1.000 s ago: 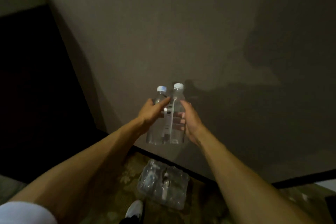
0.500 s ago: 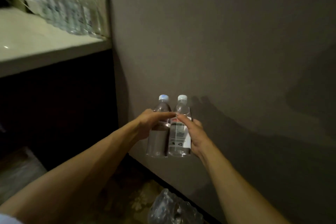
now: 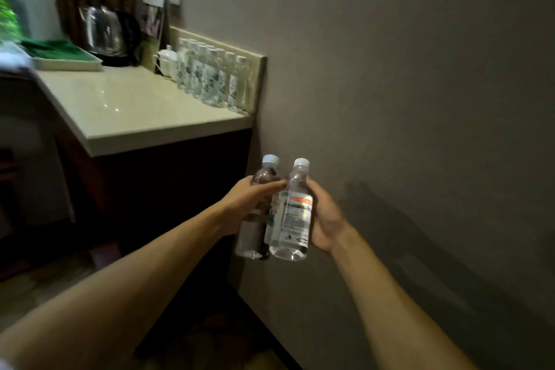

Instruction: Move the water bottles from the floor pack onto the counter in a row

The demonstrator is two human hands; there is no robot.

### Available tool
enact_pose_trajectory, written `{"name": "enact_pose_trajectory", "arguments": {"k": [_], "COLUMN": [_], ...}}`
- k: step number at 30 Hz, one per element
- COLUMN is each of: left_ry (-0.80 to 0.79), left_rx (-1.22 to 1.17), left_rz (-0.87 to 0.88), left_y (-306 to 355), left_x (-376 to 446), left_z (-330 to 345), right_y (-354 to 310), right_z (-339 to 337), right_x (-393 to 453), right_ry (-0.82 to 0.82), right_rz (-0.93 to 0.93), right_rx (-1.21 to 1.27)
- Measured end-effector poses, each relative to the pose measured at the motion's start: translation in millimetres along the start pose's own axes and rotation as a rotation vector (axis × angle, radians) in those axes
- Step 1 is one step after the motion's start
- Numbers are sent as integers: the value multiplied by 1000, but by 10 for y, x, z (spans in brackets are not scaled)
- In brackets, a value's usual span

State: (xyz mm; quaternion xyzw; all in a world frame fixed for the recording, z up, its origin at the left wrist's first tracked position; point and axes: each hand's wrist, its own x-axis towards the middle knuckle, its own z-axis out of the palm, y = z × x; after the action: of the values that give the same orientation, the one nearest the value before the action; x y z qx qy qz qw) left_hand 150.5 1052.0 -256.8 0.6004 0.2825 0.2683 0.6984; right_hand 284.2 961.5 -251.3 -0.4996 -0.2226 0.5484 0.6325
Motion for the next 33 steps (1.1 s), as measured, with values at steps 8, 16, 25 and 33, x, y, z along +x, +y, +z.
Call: {"name": "enact_pose_trajectory", "arguments": {"k": [8, 16, 25, 33], "left_ry": [163, 113, 152, 289], "left_rx": [-10, -9, 31, 202], "left_rz": [88, 266, 220, 326], "left_y": [315, 642, 826, 1045], "left_x": [-131, -191, 77, 663], "left_z": [-911, -1694, -2269, -2615], "right_y": [-24, 60, 65, -268], "right_z": [947, 1928, 2470, 2561], "right_x": [123, 413, 863, 1576], "right_ry": [105, 121, 80, 7], "right_rz": [-159, -220, -232, -157], "right_rx": [-235, -198, -260, -197]}}
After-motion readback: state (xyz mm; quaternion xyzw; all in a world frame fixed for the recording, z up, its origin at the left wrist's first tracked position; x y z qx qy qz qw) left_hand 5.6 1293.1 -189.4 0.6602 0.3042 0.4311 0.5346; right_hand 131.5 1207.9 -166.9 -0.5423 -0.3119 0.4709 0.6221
